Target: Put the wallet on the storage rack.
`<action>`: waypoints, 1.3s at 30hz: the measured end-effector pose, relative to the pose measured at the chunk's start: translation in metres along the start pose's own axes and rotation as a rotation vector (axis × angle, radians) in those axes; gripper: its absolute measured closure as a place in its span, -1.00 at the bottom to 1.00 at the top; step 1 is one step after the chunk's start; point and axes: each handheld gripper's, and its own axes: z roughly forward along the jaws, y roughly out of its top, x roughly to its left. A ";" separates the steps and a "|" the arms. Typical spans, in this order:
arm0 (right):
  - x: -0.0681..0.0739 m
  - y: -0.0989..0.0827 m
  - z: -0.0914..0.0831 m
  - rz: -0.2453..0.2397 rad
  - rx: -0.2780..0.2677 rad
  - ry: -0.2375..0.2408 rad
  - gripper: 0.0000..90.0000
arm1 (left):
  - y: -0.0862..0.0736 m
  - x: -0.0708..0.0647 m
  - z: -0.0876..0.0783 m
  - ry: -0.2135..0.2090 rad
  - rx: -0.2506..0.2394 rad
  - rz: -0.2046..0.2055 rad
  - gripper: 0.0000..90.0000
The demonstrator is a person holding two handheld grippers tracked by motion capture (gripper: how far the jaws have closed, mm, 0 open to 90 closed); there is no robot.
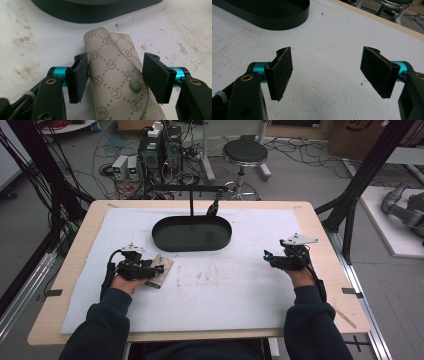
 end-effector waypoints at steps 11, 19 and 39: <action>0.001 0.000 0.000 -0.004 0.005 0.005 -0.37 | -0.011 -0.016 0.004 0.057 0.071 0.099 -0.42; 0.000 0.000 0.000 -0.001 0.003 0.006 -0.37 | -0.007 -0.010 0.003 -0.023 0.092 0.190 -0.28; 0.001 0.000 0.001 -0.004 0.008 0.011 -0.37 | -0.007 -0.019 0.008 0.078 0.075 0.225 -0.18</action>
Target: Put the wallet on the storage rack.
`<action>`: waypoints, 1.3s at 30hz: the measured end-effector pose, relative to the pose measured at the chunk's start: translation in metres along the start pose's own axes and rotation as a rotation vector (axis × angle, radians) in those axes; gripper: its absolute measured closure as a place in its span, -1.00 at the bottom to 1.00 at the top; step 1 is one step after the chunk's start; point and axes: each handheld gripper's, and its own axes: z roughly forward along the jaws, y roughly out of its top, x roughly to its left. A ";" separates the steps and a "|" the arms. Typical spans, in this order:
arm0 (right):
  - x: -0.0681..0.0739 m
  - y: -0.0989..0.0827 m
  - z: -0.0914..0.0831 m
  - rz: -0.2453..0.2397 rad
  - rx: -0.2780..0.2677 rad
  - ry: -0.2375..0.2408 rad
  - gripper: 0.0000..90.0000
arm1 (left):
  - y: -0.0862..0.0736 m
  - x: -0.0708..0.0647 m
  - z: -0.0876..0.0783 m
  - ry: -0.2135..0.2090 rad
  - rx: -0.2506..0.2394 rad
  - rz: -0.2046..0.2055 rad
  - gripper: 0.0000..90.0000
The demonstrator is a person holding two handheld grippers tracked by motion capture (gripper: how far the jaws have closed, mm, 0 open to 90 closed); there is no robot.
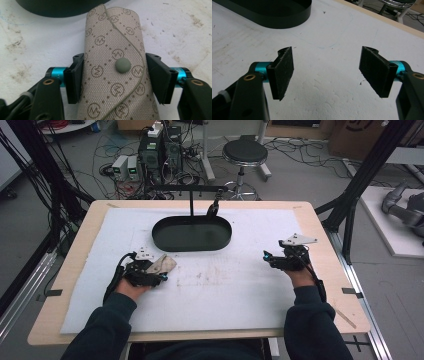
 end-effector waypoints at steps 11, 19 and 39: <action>-0.002 0.000 -0.001 0.011 -0.007 -0.001 -0.37 | 0.023 0.013 -0.023 -0.032 -0.174 -0.005 -0.10; -0.004 0.000 -0.003 0.027 -0.027 -0.001 -0.37 | 0.089 0.015 -0.021 -0.082 -0.231 0.183 -0.10; -0.006 -0.002 -0.008 0.048 -0.041 0.018 -0.37 | 0.135 0.028 0.088 0.003 -0.087 0.121 -0.14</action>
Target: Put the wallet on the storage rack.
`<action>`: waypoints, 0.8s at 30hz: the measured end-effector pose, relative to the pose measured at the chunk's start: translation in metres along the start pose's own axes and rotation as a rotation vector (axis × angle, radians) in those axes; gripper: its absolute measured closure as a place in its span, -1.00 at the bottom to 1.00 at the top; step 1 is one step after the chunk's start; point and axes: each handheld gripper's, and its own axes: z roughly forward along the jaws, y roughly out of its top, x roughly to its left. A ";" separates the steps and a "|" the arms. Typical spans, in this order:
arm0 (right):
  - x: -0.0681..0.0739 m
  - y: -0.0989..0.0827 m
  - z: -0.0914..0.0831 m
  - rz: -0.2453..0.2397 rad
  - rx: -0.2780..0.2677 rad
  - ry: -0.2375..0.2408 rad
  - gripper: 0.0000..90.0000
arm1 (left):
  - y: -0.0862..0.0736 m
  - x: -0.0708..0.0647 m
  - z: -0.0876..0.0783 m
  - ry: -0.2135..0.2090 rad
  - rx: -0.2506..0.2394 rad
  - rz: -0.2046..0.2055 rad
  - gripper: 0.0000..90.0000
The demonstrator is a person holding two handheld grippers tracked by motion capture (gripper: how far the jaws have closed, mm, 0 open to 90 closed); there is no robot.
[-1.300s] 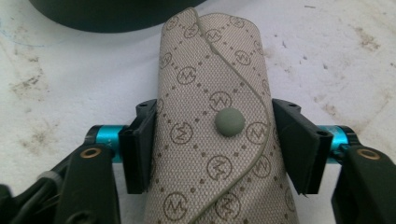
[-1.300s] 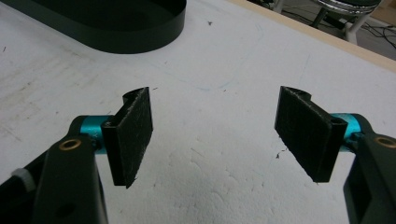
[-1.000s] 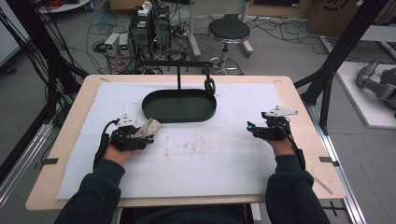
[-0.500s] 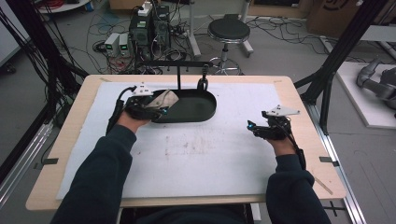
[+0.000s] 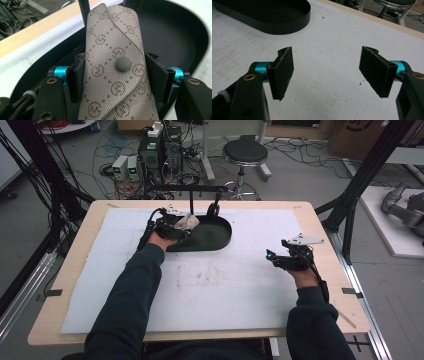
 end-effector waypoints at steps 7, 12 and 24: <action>-0.003 -0.003 0.001 0.005 0.009 -0.001 -0.37 | 0.000 -0.009 0.024 0.033 0.044 0.055 -0.22; -0.004 -0.004 -0.001 0.012 0.005 -0.002 -0.37 | 0.005 -0.009 0.013 0.029 0.014 0.024 -0.45; -0.003 -0.005 -0.001 -0.004 0.007 0.006 -0.37 | -0.014 -0.008 -0.071 -0.066 -0.230 -0.081 -0.51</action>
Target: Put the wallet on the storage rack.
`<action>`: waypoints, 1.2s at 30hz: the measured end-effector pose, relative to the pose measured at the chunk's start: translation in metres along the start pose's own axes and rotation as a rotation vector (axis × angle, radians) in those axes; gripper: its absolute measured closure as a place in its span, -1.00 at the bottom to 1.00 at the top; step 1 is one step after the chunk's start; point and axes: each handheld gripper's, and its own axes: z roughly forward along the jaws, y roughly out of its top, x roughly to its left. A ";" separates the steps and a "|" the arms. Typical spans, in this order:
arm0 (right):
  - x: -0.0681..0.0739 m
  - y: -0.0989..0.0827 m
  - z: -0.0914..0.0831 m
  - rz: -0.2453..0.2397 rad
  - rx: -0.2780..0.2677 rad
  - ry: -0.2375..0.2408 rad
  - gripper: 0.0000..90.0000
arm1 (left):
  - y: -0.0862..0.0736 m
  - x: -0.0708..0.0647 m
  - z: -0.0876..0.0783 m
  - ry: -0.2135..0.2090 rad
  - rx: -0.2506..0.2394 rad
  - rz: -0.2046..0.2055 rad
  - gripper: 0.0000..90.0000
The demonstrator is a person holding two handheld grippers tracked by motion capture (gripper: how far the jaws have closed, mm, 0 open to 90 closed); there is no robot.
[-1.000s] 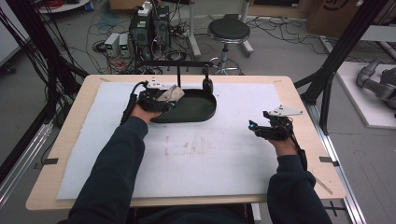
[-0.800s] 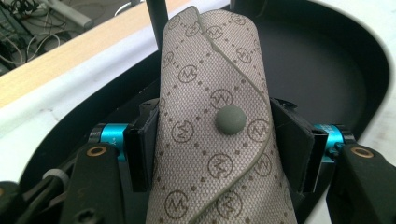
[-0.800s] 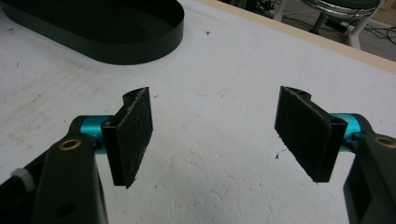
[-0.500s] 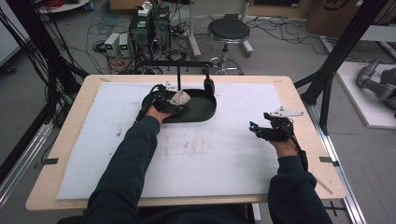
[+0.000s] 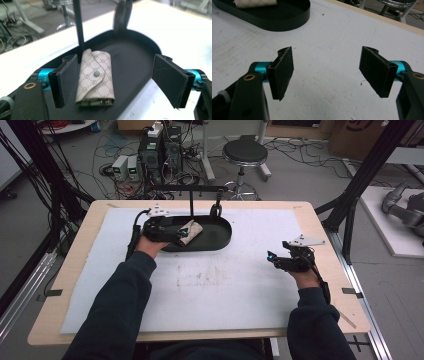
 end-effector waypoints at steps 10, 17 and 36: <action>0.000 -0.001 0.000 0.000 -0.021 0.012 -0.55 | -0.042 -0.006 -0.073 0.075 -0.181 -0.029 -0.51; 0.000 -0.002 -0.005 -0.004 -0.036 0.023 -0.55 | -0.063 0.000 -0.103 0.109 -0.221 -0.072 -0.51; 0.006 -0.002 -0.007 -0.016 -0.029 0.011 -0.55 | -0.086 0.010 -0.113 0.134 -0.206 -0.097 -0.51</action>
